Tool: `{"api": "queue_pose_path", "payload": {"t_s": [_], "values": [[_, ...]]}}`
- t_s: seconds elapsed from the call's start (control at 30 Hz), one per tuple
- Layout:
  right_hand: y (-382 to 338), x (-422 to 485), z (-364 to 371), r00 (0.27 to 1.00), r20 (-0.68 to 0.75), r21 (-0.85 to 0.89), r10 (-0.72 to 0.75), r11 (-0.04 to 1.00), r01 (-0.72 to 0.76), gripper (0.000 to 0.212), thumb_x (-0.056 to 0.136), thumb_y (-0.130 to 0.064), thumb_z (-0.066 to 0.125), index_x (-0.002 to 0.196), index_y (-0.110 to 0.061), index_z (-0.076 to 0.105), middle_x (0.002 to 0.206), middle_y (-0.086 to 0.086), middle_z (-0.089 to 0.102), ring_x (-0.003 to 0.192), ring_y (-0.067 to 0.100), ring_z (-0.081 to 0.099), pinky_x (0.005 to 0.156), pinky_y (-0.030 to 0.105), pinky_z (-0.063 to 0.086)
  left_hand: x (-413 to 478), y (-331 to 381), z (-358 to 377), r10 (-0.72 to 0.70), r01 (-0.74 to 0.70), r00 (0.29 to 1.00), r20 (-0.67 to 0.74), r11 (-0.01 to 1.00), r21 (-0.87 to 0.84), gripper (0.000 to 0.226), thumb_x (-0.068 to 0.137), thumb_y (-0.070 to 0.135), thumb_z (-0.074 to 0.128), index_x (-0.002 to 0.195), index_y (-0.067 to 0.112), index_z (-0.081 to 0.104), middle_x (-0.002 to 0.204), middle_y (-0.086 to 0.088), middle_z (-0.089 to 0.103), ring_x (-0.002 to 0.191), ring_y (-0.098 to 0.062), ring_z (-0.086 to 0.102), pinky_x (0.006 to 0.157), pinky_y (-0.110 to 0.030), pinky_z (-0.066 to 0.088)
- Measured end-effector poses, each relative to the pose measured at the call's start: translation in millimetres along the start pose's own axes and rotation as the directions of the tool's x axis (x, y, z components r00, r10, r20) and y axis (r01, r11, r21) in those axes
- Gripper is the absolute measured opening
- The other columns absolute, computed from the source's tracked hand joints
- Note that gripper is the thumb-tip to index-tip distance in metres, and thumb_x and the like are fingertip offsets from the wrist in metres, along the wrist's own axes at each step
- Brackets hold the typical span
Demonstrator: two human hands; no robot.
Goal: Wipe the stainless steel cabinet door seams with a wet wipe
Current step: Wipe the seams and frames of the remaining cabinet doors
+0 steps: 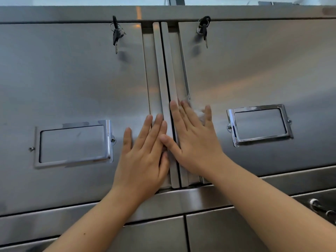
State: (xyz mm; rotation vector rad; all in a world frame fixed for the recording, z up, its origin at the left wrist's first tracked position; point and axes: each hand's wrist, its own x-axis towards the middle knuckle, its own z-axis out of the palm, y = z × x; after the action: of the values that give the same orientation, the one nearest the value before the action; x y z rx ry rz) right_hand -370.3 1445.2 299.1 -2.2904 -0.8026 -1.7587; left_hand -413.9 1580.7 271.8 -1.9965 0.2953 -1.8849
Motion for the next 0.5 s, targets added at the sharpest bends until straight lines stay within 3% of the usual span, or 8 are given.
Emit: {"api": "queue_pose_path", "payload": {"t_s": [0.17, 0.27, 0.33, 0.43, 0.5], "values": [[-7.2, -22.0, 2.8, 0.999, 0.039, 0.04, 0.001, 0.999, -0.003, 0.073, 0.08, -0.061, -0.012, 0.135, -0.017, -0.029, 0.156, 0.002, -0.01, 0.141, 0.015, -0.018, 0.107, 0.046, -0.024, -8.0, -0.2, 0.0, -0.002, 0.003, 1.0, 0.027, 1.0, -0.014, 0.054, 0.09, 0.027, 0.031, 0.138, 0.005, 0.039, 0.147, -0.009, 0.033, 0.137, -0.026, 0.028, 0.109, -0.05, 0.013], [-10.9, -36.6, 6.1, 0.999, 0.041, 0.061, -0.007, 0.998, 0.004, 0.074, 0.083, -0.06, -0.006, 0.14, -0.015, -0.02, 0.152, 0.002, -0.014, 0.139, 0.018, -0.019, 0.108, 0.043, -0.024, -12.4, -1.0, -0.6, 0.013, -0.012, 0.999, 0.051, 1.0, -0.018, 0.055, 0.089, 0.028, 0.029, 0.139, 0.006, 0.039, 0.147, -0.009, 0.032, 0.137, -0.027, 0.027, 0.108, -0.05, 0.013], [-13.9, -48.3, 8.2, 0.999, 0.037, 0.064, -0.004, 0.998, 0.001, 0.074, 0.086, -0.059, 0.002, 0.143, -0.013, -0.009, 0.152, 0.006, -0.007, 0.141, 0.022, -0.01, 0.109, 0.042, -0.02, -14.0, -1.6, -1.2, 0.029, -0.028, 0.998, 0.063, 0.999, -0.017, 0.055, 0.089, 0.027, 0.028, 0.139, 0.006, 0.038, 0.148, -0.008, 0.032, 0.137, -0.028, 0.027, 0.108, -0.051, 0.013], [-16.5, -66.8, 10.1, 1.0, 0.031, 0.043, -0.003, 0.999, 0.001, 0.074, 0.091, -0.058, 0.009, 0.143, -0.006, 0.014, 0.151, 0.016, 0.02, 0.14, 0.031, 0.018, 0.11, 0.046, -0.005, -16.1, -2.5, -2.0, 0.04, -0.039, 0.995, 0.087, 0.999, -0.012, 0.054, 0.09, 0.024, 0.029, 0.141, 0.007, 0.035, 0.149, -0.007, 0.029, 0.138, -0.028, 0.025, 0.108, -0.052, 0.014], [-13.3, -67.7, 9.2, 0.999, 0.038, 0.007, -0.025, 1.0, 0.024, 0.073, 0.092, -0.058, 0.007, 0.143, -0.007, 0.014, 0.15, 0.017, 0.026, 0.139, 0.03, 0.022, 0.11, 0.047, -0.006, -16.8, -2.5, -2.1, 0.037, -0.035, 0.994, 0.1, 0.999, -0.016, 0.054, 0.091, 0.025, 0.028, 0.142, 0.008, 0.033, 0.15, -0.007, 0.027, 0.139, -0.027, 0.023, 0.109, -0.052, 0.014]]}}
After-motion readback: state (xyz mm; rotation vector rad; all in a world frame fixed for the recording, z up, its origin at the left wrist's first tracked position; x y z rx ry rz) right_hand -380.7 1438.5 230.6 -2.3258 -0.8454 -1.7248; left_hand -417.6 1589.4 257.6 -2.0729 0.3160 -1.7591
